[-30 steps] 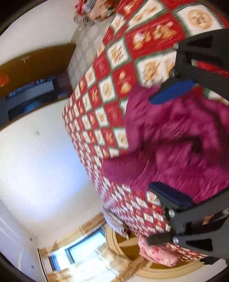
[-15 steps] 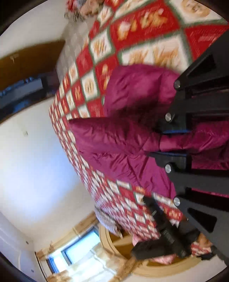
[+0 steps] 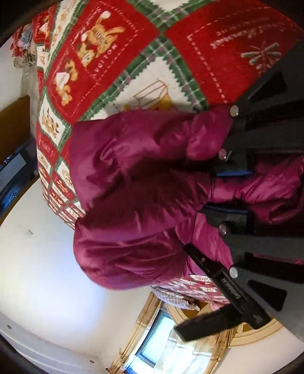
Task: Fold large clothes
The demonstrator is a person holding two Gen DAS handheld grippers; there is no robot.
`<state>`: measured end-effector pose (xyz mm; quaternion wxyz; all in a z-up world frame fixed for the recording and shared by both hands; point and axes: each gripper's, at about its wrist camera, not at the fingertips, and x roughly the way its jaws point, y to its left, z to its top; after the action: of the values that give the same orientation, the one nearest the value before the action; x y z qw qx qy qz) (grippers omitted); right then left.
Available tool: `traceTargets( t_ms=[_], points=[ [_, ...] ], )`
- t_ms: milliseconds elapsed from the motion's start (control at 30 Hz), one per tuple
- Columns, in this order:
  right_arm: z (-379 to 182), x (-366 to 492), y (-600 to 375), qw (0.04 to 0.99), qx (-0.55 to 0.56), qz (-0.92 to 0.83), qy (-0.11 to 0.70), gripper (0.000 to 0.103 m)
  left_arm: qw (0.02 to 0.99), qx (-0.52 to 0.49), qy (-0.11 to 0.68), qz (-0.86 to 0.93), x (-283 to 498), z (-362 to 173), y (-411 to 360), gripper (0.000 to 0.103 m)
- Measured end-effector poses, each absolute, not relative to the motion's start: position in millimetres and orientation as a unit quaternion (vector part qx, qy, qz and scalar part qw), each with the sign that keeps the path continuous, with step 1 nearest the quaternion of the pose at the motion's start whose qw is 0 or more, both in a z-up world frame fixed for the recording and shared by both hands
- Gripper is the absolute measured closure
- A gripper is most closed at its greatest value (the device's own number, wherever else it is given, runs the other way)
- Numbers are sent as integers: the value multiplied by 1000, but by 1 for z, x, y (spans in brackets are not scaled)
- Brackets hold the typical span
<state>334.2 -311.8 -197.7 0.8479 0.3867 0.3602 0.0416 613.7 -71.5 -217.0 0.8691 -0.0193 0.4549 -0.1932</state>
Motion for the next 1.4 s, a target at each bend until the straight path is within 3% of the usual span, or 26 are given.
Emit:
traceTargets(
  t_ms=[200, 333, 500, 600, 800, 900, 1067, 1133, 1233, 1267, 1400],
  points=[
    [-186, 337, -305, 854, 357, 47, 375, 81, 878, 7, 440, -190, 599, -210, -69, 2],
    [-152, 322, -299, 875, 300, 13, 380, 59, 868, 5, 445, -219, 590, -191, -56, 2],
    [-95, 309, -303, 922, 230, -33, 309, 58, 894, -12, 407, -189, 596, -151, -28, 3],
    [-83, 343, -302, 925, 219, -15, 309, 58, 898, -19, 409, -159, 622, -142, -32, 3],
    [-147, 411, -301, 893, 165, -56, 415, 62, 891, 1, 433, -133, 662, -174, -65, 2],
    [-172, 409, -318, 881, 210, -47, 420, 61, 887, 15, 445, -122, 664, -193, -77, 2],
    [-168, 407, -318, 880, 203, -48, 427, 61, 864, -6, 480, -153, 674, -198, -68, 1],
    [-158, 387, -329, 881, 243, -45, 404, 53, 842, -58, 505, -179, 677, -193, -45, 1],
    [-143, 344, -344, 890, 295, -47, 345, 9, 831, -152, 492, -211, 666, -181, 3, 1],
    [-141, 333, -346, 893, 301, -44, 331, 3, 828, -174, 484, -225, 660, -179, 17, 1],
    [-151, 316, -348, 878, 344, 16, 332, 3, 790, -264, 475, -283, 642, -192, 35, 1]
  ],
)
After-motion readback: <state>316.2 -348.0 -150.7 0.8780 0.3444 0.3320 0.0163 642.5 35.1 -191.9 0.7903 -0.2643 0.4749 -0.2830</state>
